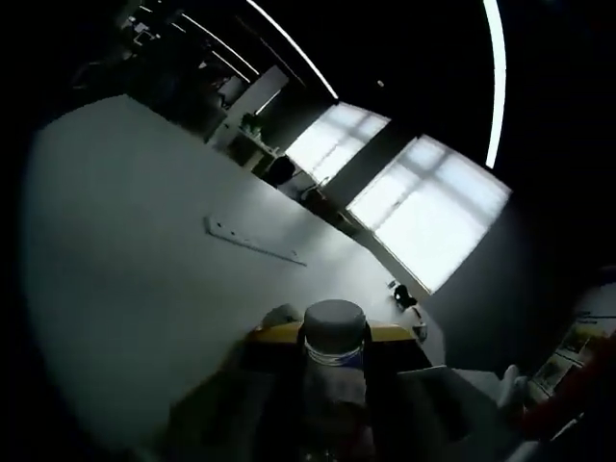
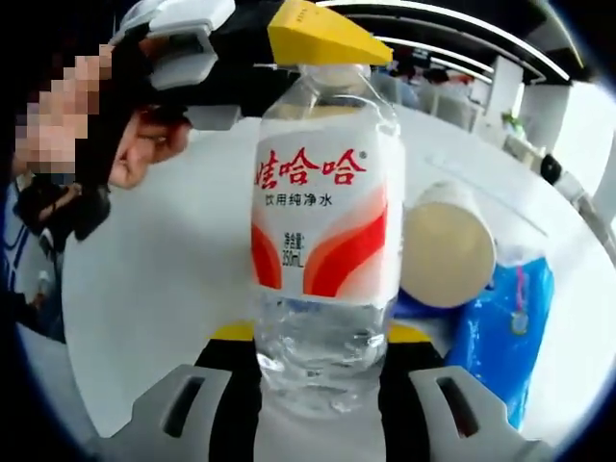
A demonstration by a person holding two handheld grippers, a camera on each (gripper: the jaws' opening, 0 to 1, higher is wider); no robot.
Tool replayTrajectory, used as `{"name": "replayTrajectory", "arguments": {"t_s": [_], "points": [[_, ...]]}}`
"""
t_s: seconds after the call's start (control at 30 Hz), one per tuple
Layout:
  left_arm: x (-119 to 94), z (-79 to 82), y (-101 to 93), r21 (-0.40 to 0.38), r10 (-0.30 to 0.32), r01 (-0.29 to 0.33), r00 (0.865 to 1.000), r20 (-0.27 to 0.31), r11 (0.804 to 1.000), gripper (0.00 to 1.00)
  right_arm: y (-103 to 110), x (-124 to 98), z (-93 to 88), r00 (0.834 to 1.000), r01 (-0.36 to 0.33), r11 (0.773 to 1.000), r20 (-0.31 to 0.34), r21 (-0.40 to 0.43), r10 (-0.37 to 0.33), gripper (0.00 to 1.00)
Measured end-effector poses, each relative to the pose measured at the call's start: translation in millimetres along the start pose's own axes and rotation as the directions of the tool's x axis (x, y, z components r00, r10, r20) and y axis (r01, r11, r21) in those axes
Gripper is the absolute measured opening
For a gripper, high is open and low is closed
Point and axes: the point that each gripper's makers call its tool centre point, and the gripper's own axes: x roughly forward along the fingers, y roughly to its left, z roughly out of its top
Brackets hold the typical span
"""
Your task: Arrange the tabletop items into an orderly group along one side of the table until the central work area is clear of visible clutter.
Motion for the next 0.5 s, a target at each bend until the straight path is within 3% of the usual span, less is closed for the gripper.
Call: {"name": "replayTrajectory", "arguments": {"t_s": [0.27, 0.5], "points": [[0.9, -4.0, -18.9, 0.112, -0.016, 0.020, 0.999, -0.040, 0.994, 0.21, 1.6, -2.6, -0.1, 0.999, -0.026, 0.999, 0.046, -0.024, 0.027, 0.45], [2.3, -10.3, -37.0, 0.214, -0.074, 0.093, 0.993, -0.094, 0.972, 0.21, 3.9, -5.2, 0.5, 0.994, -0.078, 0.996, 0.072, -0.033, 0.081, 0.47]]}}
